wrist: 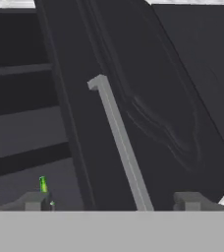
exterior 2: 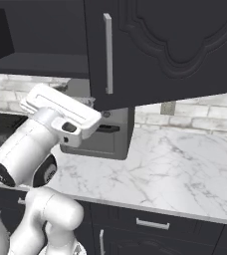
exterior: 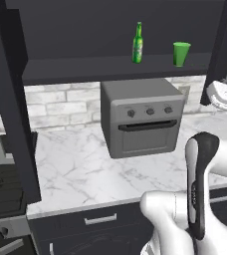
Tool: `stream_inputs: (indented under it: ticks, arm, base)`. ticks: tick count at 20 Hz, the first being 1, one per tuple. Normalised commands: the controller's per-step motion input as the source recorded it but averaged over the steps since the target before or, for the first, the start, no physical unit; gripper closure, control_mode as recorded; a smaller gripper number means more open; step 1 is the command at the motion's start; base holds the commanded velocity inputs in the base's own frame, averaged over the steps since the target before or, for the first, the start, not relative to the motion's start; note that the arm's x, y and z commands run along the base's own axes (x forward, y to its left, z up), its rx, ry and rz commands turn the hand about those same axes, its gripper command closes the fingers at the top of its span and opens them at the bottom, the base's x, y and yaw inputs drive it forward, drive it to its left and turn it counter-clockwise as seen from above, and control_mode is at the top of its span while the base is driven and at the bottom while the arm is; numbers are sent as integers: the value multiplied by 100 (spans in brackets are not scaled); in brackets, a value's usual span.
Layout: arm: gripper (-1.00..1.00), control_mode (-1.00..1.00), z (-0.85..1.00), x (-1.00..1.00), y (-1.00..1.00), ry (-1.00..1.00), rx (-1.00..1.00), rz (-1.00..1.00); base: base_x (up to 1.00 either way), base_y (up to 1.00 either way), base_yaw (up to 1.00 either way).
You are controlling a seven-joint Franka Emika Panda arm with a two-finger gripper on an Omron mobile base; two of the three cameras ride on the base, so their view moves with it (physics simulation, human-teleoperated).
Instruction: Open the cabinet directly in front. Then move the beer and the cup to the dining counter with the candle on it.
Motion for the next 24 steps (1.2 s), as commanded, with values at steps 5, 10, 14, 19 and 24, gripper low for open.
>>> stream_inputs:
  ticks: [5, 10, 14, 19, 24]
  arm:
    - [-100, -100, -1, 6, 100, 27, -16, 0]
    - [-100, -100, -5, 29, 100, 25, -20, 0]
    - [-100, -100, 0, 89, 50, 7, -14, -9]
    - [-100, -100, -4, 100, 2, 12, -5, -18]
    - [-100, -100, -6, 100, -23, 18, 0, -8]
  base:
    - [0, 0, 0]
    - [0, 0, 0]
    - [0, 0, 0]
    - [0, 0, 0]
    - [0, 0, 0]
